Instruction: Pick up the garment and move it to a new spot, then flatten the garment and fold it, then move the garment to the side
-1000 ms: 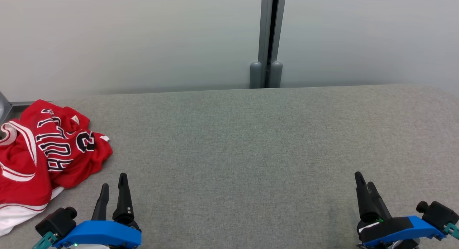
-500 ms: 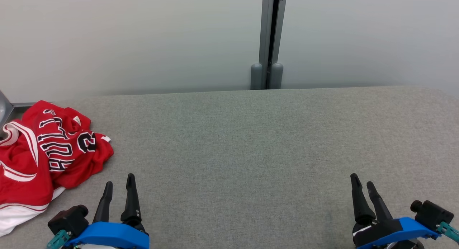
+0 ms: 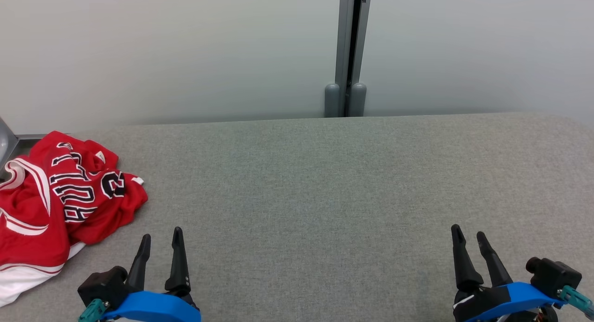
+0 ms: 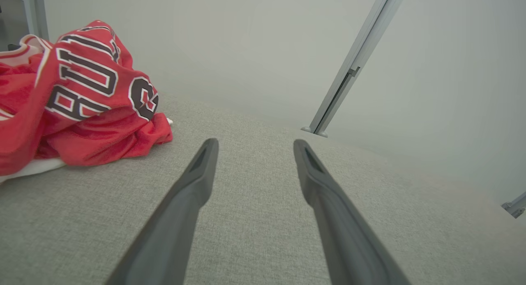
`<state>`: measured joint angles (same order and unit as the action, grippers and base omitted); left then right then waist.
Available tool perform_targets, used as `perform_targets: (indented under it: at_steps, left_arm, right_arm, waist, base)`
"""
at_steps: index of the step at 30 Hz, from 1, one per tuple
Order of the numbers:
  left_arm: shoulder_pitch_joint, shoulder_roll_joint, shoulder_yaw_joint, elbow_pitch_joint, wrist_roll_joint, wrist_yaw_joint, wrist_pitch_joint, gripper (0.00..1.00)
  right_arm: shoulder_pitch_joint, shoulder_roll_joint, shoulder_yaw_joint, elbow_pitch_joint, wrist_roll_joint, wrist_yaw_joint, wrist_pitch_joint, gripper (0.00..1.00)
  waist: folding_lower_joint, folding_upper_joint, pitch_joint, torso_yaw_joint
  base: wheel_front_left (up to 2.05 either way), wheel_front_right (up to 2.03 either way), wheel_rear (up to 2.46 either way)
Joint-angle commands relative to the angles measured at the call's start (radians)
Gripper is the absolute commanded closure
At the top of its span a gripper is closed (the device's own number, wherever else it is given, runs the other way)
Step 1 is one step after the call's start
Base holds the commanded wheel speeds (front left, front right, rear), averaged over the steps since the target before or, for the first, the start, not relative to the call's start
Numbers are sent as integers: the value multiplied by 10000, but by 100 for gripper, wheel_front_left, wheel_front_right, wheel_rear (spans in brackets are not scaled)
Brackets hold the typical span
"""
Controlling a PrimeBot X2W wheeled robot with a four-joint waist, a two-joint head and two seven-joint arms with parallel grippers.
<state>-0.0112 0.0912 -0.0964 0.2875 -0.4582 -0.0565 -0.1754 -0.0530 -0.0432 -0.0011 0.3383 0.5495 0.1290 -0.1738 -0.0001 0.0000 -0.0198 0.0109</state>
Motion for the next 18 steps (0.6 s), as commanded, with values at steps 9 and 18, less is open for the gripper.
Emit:
perform_targets:
  at_steps: [9,18]
  left_arm:
    - [20,58,-166,100,936,73,-270,0]
    - [85,51,-239,230,1487,104,-446,0]
  right_arm:
    - [-21,-89,-45,-1,-1083,21,-195,0]
    - [31,-93,55,-20,-1715,24,-299,0]
  waist:
    - [1,0,-42,22]
    - [1,0,-116,24]
  base:
    - [0,0,0]
    - [0,0,0]
